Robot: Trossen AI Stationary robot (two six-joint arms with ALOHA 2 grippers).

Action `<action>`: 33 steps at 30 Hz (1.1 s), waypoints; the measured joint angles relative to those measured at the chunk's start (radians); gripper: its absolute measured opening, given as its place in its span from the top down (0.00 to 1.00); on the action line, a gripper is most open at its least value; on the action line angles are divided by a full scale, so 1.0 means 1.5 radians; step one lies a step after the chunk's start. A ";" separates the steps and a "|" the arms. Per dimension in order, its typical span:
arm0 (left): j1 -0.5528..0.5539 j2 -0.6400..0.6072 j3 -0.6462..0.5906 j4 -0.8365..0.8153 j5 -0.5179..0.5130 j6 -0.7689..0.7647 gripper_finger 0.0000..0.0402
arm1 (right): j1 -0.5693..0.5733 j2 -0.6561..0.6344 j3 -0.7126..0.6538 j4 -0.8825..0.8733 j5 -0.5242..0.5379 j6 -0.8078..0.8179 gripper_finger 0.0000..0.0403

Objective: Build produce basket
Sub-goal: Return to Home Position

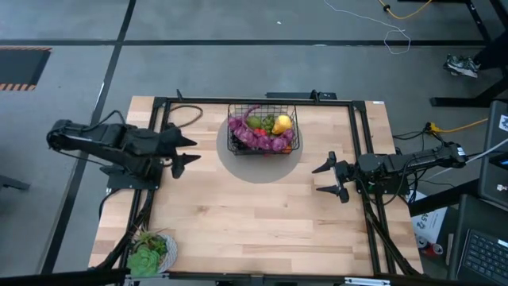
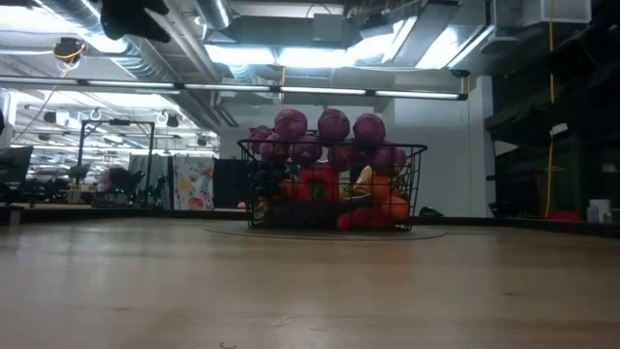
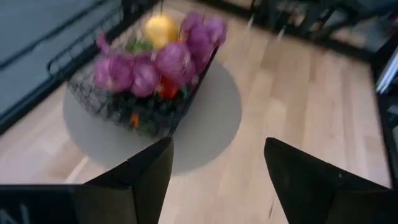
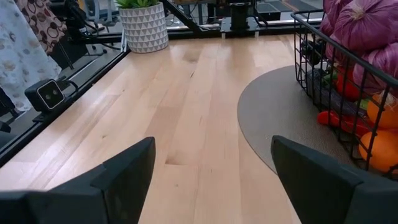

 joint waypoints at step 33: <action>0.001 -0.428 -0.539 0.507 0.038 0.160 0.38 | 0.000 0.000 0.000 -0.001 0.000 0.000 0.20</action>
